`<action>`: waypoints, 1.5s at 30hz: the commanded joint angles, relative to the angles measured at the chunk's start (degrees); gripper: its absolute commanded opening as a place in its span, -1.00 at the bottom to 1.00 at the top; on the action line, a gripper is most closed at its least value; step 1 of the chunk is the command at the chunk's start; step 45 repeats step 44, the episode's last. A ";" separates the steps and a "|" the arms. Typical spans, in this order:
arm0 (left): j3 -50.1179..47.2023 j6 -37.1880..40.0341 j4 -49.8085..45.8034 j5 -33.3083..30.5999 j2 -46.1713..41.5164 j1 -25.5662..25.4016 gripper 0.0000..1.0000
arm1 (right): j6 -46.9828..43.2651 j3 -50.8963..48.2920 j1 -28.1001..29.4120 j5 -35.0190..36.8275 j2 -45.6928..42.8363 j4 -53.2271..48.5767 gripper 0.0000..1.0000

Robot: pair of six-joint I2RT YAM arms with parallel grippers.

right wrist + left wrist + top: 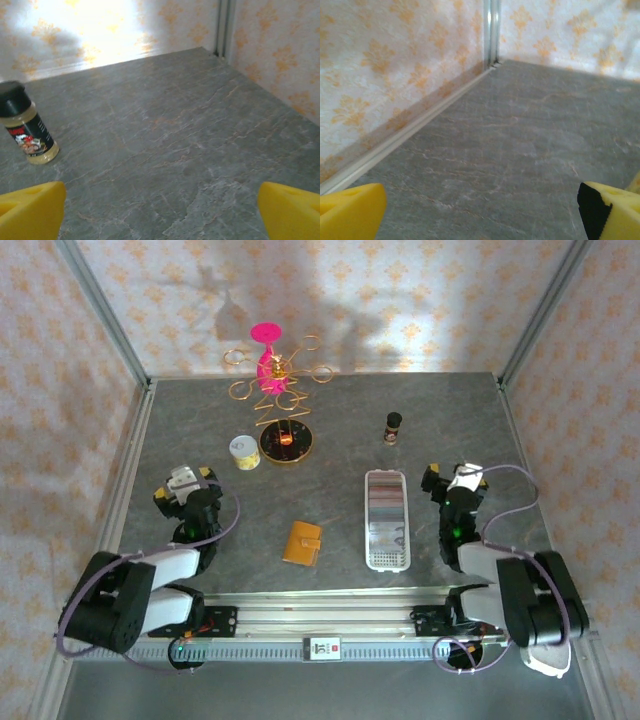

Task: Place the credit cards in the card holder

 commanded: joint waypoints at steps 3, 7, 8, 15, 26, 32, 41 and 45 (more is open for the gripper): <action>0.45 3.96 16.95 9.09 4.86 2.45 0.99 | -2.53 0.45 -0.55 -1.97 9.49 18.29 1.00; -2.14 7.78 27.87 16.00 8.96 4.19 0.99 | -1.10 0.42 -3.02 -5.80 15.66 24.55 1.00; -3.26 7.50 32.93 17.55 11.70 4.88 0.99 | -0.86 1.16 -3.27 -6.15 14.53 21.54 1.00; 0.39 4.92 31.75 17.90 17.31 7.67 0.99 | 1.10 3.70 -4.91 -6.74 14.88 16.39 1.00; 1.13 4.06 28.36 18.42 16.70 8.23 0.99 | 0.97 3.60 -4.91 -6.73 14.75 16.70 1.00; 1.05 4.21 28.99 18.39 16.84 8.15 0.99 | 1.03 3.68 -4.91 -6.73 14.84 16.71 1.00; 1.05 4.13 28.82 18.42 16.87 8.19 0.99 | 1.05 3.89 -4.91 -6.84 15.01 16.18 1.00; 1.05 4.13 28.87 18.36 16.87 8.15 0.99 | 0.98 3.51 -4.92 -6.81 14.81 16.85 1.00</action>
